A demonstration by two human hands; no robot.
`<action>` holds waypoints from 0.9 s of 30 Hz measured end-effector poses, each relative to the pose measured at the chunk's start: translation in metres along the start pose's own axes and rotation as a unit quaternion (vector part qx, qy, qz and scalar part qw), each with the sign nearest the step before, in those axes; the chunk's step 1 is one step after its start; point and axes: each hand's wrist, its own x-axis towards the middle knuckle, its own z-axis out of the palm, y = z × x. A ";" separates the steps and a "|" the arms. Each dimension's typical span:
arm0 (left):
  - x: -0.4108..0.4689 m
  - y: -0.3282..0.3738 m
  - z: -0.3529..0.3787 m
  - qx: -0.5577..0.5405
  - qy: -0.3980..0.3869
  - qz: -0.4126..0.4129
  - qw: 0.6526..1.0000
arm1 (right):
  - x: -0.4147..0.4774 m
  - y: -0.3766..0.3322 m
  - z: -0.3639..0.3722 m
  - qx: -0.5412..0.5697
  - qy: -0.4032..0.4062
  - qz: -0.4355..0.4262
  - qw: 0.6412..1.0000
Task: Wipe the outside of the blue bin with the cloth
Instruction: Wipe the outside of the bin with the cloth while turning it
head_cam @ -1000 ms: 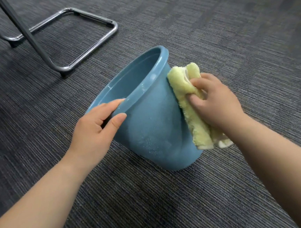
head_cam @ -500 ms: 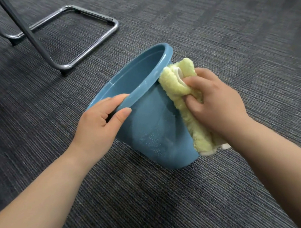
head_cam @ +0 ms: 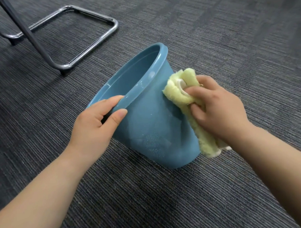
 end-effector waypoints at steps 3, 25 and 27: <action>0.001 0.000 0.001 -0.004 0.005 -0.006 1.000 | -0.010 -0.012 0.002 0.013 -0.001 -0.046 0.999; 0.002 -0.015 -0.004 -0.021 0.040 -0.097 0.994 | -0.030 -0.031 0.017 -0.021 -0.067 -0.162 0.984; 0.002 -0.017 -0.006 -0.025 0.047 -0.105 0.993 | -0.025 -0.024 0.016 -0.008 -0.069 -0.132 0.989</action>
